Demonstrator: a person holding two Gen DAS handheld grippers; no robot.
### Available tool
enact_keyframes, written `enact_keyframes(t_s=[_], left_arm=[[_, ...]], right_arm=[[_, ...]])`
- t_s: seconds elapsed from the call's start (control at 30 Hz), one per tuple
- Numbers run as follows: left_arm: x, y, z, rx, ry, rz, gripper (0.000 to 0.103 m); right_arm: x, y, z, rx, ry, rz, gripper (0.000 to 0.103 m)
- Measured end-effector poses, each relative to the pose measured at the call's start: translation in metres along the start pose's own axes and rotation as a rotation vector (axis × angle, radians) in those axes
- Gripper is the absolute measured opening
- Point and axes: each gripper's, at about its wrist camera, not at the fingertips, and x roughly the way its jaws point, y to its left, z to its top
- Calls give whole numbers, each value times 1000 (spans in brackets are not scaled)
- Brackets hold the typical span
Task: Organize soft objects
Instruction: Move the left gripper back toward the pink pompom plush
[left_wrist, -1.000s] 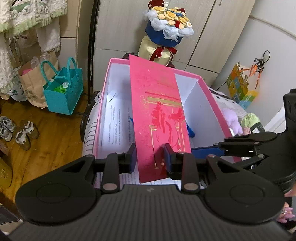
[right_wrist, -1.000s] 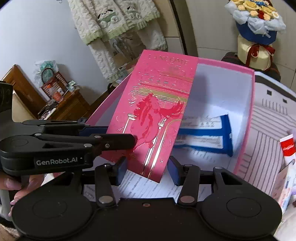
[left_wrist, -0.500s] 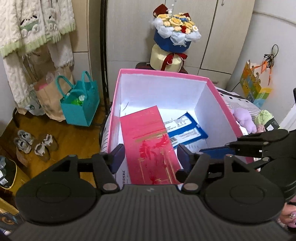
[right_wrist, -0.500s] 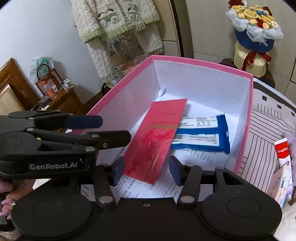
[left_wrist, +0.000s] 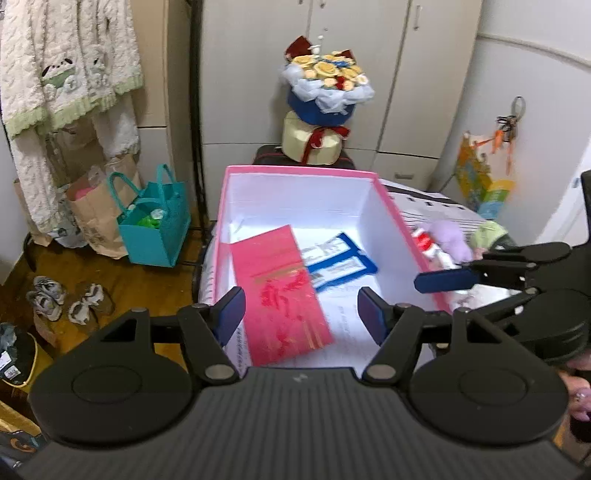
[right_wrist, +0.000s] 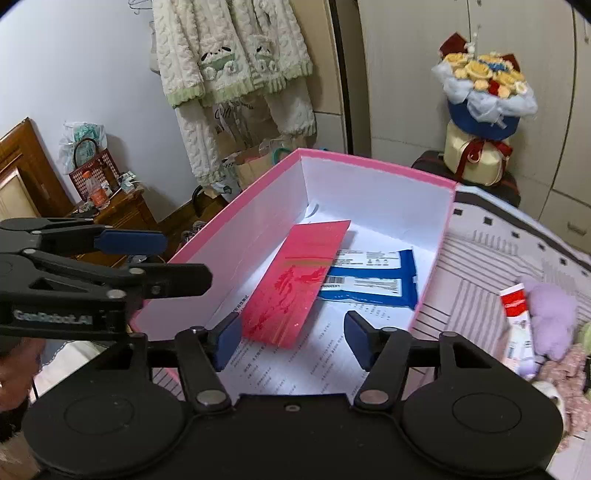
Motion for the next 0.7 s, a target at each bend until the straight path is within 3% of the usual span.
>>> enact_keyframes(t_s=[0.23, 0.43, 0.7], left_arm=[[-42, -27, -8, 71, -49, -53, 72], [-71, -56, -19, 121, -97, -95, 76], [-68, -102, -32, 191, -77, -188, 78]], right_arm=[[-51, 7, -18, -56, -68, -45, 68], [-108, -11, -53, -58, -144, -46, 70], [-157, -48, -113, -16, -226, -93, 70]])
